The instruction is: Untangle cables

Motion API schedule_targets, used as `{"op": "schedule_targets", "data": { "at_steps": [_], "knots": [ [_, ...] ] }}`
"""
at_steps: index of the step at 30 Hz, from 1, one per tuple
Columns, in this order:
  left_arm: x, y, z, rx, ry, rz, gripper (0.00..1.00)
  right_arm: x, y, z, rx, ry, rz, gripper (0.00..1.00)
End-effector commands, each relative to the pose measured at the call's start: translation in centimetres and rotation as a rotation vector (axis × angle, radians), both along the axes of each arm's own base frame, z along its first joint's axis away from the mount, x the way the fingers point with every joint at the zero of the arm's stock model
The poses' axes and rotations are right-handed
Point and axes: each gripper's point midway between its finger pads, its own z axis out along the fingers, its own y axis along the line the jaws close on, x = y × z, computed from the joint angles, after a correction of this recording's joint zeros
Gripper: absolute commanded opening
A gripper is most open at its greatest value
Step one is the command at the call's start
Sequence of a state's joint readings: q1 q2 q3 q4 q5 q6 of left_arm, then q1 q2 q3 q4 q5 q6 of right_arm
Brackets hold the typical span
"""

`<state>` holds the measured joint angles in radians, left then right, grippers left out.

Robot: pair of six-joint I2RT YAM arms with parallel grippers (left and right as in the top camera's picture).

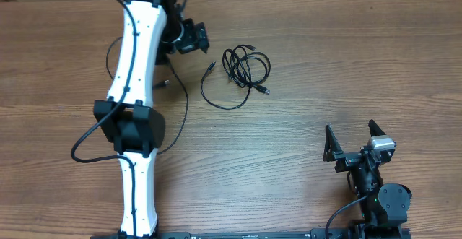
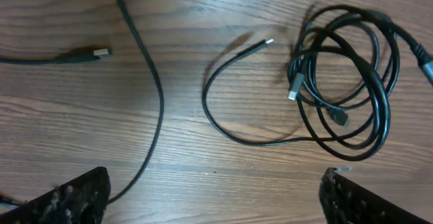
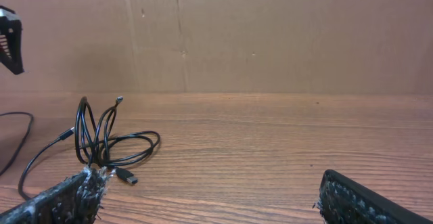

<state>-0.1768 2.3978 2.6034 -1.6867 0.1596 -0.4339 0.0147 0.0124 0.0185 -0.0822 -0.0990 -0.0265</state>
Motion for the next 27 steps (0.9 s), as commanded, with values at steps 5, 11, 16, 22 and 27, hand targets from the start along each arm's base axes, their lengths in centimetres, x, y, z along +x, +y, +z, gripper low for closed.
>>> {"op": "schedule_targets", "data": {
  "at_steps": [5,11,16,22,27],
  "knots": [
    [-1.1,-0.5,-1.9,0.193,0.029,0.016,0.98,0.1,-0.1,-0.3,-0.005,0.002,-0.007,1.00],
    [-1.8,-0.6,-4.1,0.189,0.094,0.048,0.98,0.1,-0.1,-0.3,-0.005,0.002,-0.007,1.00],
    [-1.7,-1.3,-5.1,0.164,0.101,0.042,0.97,0.1,-0.1,-0.3,-0.005,0.002,-0.007,1.00],
    [-0.4,1.7,-5.1,0.270,0.050,0.075,0.93,0.1,-0.1,-0.3,-0.005,0.002,-0.007,1.00],
    [-1.1,3.2,-6.1,0.273,0.106,0.098,0.80,0.1,-0.1,-0.3,-0.005,0.002,-0.007,1.00]
  ]
}}
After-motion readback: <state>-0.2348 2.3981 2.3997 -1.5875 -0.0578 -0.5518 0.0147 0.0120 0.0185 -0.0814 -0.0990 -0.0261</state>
